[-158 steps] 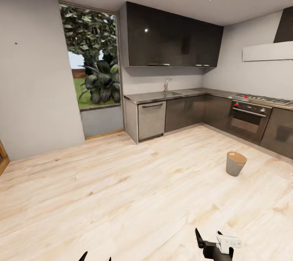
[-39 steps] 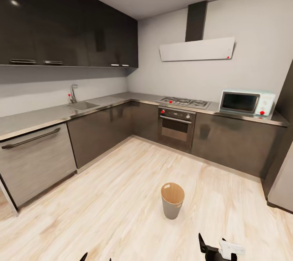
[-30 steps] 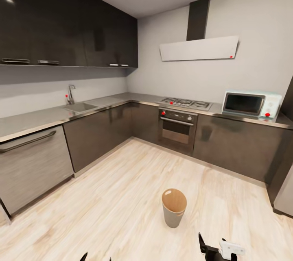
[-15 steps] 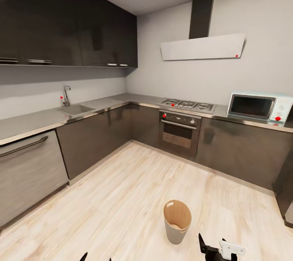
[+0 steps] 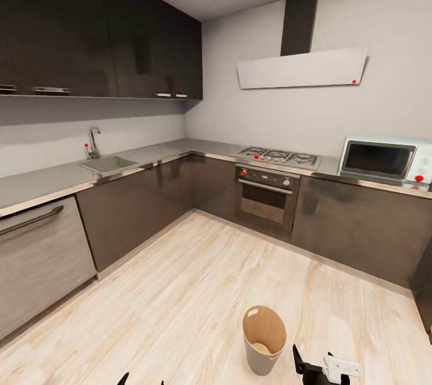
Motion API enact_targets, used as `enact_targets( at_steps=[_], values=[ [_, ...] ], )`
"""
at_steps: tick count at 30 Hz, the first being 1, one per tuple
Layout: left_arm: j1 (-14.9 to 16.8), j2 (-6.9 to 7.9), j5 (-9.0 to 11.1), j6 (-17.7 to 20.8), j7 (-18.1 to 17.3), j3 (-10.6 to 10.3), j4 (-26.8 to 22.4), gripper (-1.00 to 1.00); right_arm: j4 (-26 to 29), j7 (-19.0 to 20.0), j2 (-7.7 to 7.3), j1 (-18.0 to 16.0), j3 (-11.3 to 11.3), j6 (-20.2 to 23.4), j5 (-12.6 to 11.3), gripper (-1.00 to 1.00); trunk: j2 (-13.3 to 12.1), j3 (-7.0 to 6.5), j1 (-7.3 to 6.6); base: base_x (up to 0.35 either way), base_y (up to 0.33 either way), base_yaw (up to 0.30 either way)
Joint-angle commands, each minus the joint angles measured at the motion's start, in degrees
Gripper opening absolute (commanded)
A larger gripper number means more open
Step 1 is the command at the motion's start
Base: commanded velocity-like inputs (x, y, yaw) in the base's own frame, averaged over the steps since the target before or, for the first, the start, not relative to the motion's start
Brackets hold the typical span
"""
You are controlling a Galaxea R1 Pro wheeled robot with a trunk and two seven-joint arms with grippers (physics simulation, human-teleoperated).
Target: Put the three can of soda from the living room inside the tash can in the kitchen.
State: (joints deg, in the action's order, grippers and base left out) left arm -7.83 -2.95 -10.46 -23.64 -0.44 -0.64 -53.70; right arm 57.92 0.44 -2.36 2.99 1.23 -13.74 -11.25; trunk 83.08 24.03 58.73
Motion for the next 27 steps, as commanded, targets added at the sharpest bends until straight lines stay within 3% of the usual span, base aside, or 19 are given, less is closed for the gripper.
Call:
enact_targets(
  at_steps=[1,8,27],
  values=[
    [-0.01,0.01,0.00,0.00,0.00,-0.01,0.00,1.00,0.00,0.00,0.00,0.00,0.00,0.01,0.00,1.00,0.00,0.00,0.00,0.014,0.000,0.000],
    [0.01,-0.04,0.01,0.07,0.00,0.02,0.00,1.00,-0.02,0.00,0.00,0.00,0.00,0.03,0.01,1.00,0.00,0.00,0.00,0.141,0.000,0.000],
    [-0.01,-0.02,0.00,0.01,0.00,0.03,0.00,1.00,-1.93,0.02,0.06,-0.04,0.00,-0.01,0.13,1.00,0.00,0.00,0.00,0.314,0.000,0.000]
  ],
)
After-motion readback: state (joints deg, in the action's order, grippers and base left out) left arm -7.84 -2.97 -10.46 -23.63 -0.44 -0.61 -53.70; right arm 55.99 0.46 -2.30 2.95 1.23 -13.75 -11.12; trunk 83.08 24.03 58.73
